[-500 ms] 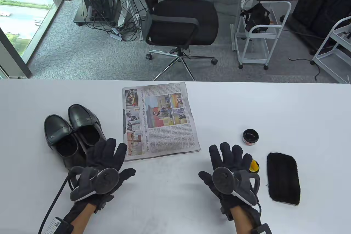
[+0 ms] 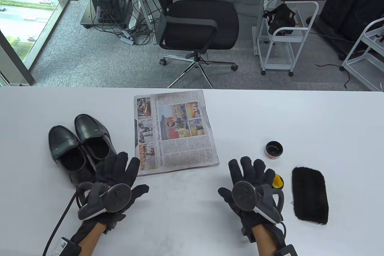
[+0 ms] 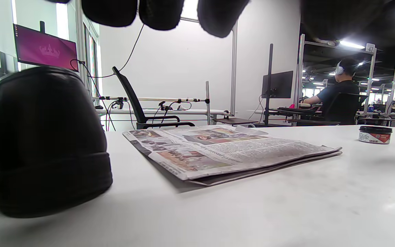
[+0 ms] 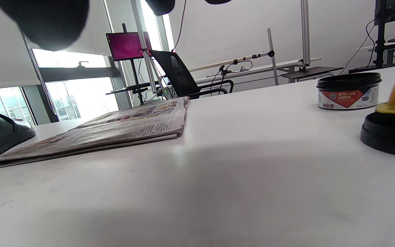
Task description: Dip and apply built-in sponge shoe polish on shoes
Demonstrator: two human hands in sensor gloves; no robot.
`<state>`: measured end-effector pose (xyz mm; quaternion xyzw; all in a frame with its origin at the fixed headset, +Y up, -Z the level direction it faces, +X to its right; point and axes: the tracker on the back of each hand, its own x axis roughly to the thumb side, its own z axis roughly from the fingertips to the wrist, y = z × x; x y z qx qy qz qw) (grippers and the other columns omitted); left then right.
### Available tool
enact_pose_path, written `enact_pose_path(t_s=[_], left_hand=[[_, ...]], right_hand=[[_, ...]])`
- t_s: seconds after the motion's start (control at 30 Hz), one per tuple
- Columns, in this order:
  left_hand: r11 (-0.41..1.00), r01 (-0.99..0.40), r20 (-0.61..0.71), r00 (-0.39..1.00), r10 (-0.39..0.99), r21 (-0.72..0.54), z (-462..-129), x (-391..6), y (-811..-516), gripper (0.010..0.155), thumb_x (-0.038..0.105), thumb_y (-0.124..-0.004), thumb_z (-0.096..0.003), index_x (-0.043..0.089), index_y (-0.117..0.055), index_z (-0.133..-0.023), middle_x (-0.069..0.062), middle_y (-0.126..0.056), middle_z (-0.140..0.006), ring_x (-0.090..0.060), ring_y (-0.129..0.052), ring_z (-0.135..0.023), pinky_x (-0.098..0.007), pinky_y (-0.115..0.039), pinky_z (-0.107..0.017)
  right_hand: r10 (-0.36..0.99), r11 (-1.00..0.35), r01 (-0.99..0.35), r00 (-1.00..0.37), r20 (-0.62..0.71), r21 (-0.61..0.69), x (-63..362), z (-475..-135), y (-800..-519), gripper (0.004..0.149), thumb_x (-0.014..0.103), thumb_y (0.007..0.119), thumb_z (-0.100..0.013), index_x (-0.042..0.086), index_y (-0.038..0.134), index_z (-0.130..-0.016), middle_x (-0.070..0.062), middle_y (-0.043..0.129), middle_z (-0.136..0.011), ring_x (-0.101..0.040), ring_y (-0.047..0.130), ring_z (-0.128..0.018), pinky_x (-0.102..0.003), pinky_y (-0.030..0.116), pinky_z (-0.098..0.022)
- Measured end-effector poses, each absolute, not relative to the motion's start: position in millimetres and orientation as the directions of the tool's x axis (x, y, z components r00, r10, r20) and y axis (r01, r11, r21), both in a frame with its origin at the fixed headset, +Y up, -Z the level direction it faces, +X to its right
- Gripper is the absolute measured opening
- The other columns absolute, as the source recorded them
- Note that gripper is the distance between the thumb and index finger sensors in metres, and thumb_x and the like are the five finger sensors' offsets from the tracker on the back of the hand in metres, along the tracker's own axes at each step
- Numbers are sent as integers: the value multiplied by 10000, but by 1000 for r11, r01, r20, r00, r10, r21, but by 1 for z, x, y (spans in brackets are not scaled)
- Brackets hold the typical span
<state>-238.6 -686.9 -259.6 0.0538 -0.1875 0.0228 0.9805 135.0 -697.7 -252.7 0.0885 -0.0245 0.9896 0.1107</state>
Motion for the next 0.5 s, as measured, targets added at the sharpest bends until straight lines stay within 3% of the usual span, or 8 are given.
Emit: enact_pose_path(t_s=[0.5], left_hand=[[993,-71,380,925,29,96,-259,-235,-688,819,665,-621,-557,154,-459,-1177,-298,-374,-1220,-650,-441,-1038,-808,-410,-662]], right_hand=[[230,-973,-227,-957,178,39,131,-253,-699,822,577,695,-442,185,371,-1087,-270,282,-1146,-677,282,-959,-840,264,-622]])
